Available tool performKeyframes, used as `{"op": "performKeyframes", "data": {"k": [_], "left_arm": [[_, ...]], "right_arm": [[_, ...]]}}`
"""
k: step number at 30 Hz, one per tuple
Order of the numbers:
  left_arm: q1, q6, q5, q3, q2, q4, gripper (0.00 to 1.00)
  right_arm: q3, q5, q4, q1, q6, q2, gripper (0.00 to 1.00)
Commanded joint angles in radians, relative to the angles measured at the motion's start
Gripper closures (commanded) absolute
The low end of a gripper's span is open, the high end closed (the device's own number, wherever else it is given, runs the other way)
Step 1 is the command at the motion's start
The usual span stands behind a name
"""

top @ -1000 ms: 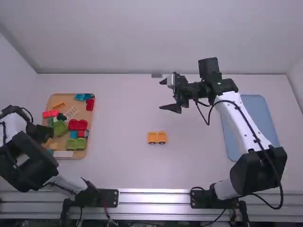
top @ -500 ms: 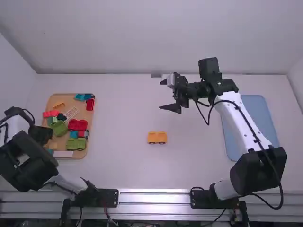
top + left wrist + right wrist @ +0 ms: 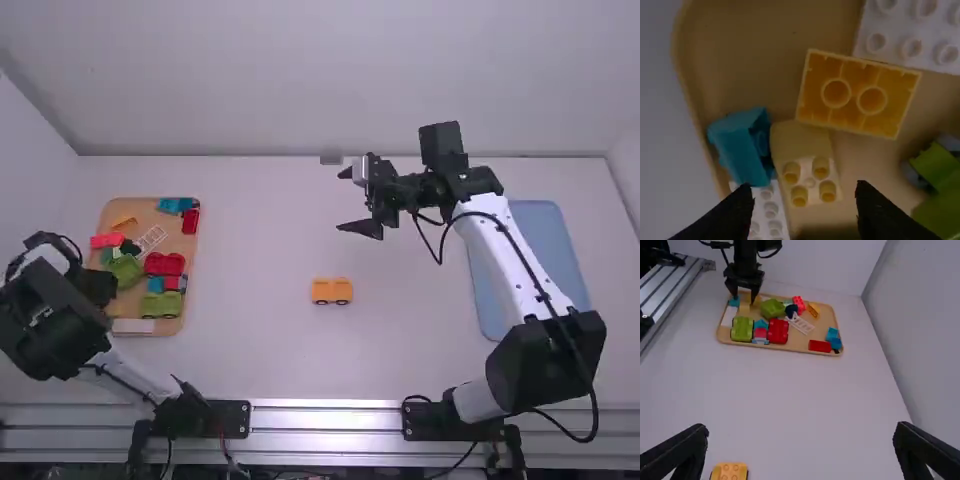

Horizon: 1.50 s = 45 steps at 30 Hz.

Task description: Assemble lego blocks to make yellow taxi

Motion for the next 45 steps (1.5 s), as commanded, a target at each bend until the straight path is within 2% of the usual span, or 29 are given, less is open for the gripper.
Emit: {"op": "performKeyframes", "data": {"k": [1,7,12,18,32,34,37,39,42,45], "left_arm": [[-0.003,-0.008,0.019,0.014,0.033,0.003,0.51],[-0.003,-0.006,0.016,0.009,0.066,0.012,0.43],[-0.003,0.002,0.018,-0.002,0.066,0.064,0.44],[-0.004,0.006,0.020,-0.004,0.066,0.082,0.50],[-0.017,0.109,0.029,-0.065,0.066,0.145,0.52],[-0.017,0.109,0.019,-0.079,0.066,0.163,0.54],[-0.015,0.109,0.016,-0.080,0.066,0.170,0.67],[-0.017,0.108,0.020,-0.069,0.066,0.169,0.72],[-0.016,0.079,0.019,-0.035,0.061,0.119,0.72],[-0.019,0.032,0.019,0.016,0.045,0.026,0.80]], "right_arm": [[0.027,-0.009,0.001,0.001,0.000,-0.024,0.01],[0.027,-0.009,0.000,-0.001,0.000,-0.024,0.01],[0.027,-0.008,0.001,0.001,-0.001,-0.024,0.01],[0.027,0.006,0.000,0.000,0.000,-0.024,0.01],[0.027,0.013,0.001,0.001,0.000,-0.024,0.01],[0.027,0.014,0.002,0.001,0.000,-0.024,0.01],[0.027,0.011,0.001,0.001,0.000,-0.024,0.01],[0.027,0.010,0.002,0.001,0.000,-0.024,0.01],[0.027,0.010,0.005,0.001,0.008,-0.024,0.01],[0.027,0.010,0.004,0.001,0.007,-0.024,0.01]]}}
